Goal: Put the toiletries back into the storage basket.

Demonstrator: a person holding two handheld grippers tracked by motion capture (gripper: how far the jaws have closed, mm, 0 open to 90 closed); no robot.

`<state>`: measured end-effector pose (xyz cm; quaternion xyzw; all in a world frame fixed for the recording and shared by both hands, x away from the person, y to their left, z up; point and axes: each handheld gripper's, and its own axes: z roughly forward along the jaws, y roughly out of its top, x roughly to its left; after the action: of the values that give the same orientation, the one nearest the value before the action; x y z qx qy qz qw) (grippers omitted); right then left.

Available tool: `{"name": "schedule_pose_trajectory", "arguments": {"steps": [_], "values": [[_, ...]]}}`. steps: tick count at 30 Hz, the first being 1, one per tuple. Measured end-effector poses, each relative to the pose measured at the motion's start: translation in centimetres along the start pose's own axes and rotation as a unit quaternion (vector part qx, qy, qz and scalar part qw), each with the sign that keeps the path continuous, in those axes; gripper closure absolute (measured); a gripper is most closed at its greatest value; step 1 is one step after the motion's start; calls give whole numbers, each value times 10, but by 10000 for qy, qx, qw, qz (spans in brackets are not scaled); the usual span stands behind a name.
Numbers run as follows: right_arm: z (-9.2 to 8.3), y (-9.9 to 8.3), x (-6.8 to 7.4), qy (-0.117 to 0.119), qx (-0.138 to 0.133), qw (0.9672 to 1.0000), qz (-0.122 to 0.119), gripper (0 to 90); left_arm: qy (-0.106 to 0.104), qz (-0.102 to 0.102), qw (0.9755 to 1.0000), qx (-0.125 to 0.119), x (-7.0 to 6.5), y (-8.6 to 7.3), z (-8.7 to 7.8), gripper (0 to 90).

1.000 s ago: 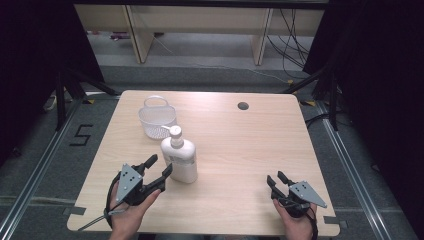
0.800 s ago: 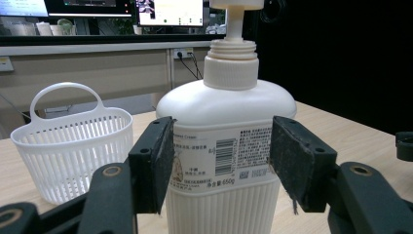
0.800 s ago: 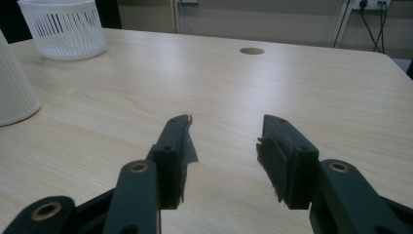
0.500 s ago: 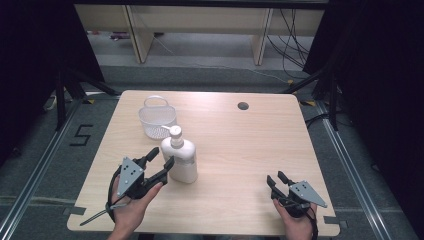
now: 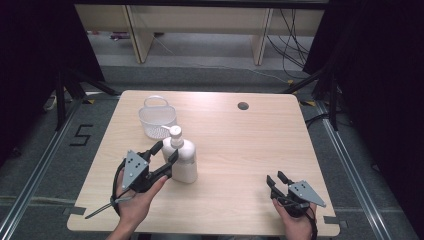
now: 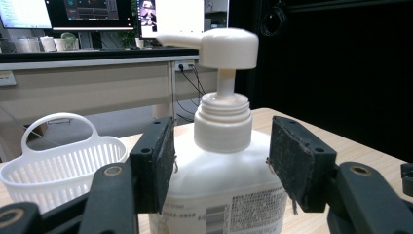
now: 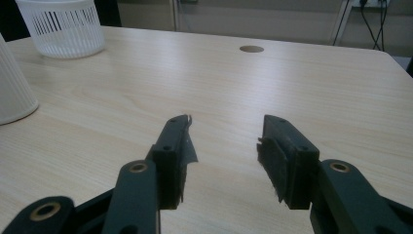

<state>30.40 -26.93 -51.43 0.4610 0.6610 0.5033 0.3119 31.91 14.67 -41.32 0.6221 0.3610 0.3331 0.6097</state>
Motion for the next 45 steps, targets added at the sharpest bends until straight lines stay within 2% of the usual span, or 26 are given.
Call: {"name": "schedule_pose_trajectory", "arguments": {"steps": [3,4,6,7,10,11,13,14,22,29,31,35,37,41,45], "values": [[-2,0,1,-99,52,9999,4,540,-1,-32,10000,0,-2,5,5,424],[-2,0,2,-94,75,9999,93,540,11,-13,10000,-3,-2,7,6,425],[-2,0,1,-99,69,9999,59,540,32,11,10000,3,-3,9,10,428],[-1,0,0,-83,9,10000,-44,540,51,13,10000,10,-3,10,11,429],[-1,0,-1,-80,20,9999,-57,539,106,15,9999,20,-4,12,14,434],[-1,0,2,-87,32,9999,77,539,110,34,9999,28,-4,13,15,438],[-1,0,1,-55,14,10000,79,539,134,41,9999,27,-5,15,18,441],[0,0,-1,-35,-22,10000,-30,539,136,45,9999,32,-5,16,18,442],[0,0,-1,-90,15,9999,-83,538,335,208,9992,0,-10,21,24,453],[0,0,-1,-15,-13,10000,-28,537,470,213,9987,-1,-12,23,29,473],[0,0,-1,-84,0,9999,-76,537,479,206,9986,8,-13,24,29,486],[1,0,-1,-34,-55,10000,-63,537,482,230,9986,-4,-15,26,30,507],[0,0,-1,-67,12,10000,-68,536,499,231,9985,15,-15,26,30,512],[1,0,-1,8,-39,10000,-37,535,549,187,9983,24,-16,26,32,535],[0,0,-1,-36,21,10000,-59,535,581,145,9982,19,-18,26,32,558]]}}
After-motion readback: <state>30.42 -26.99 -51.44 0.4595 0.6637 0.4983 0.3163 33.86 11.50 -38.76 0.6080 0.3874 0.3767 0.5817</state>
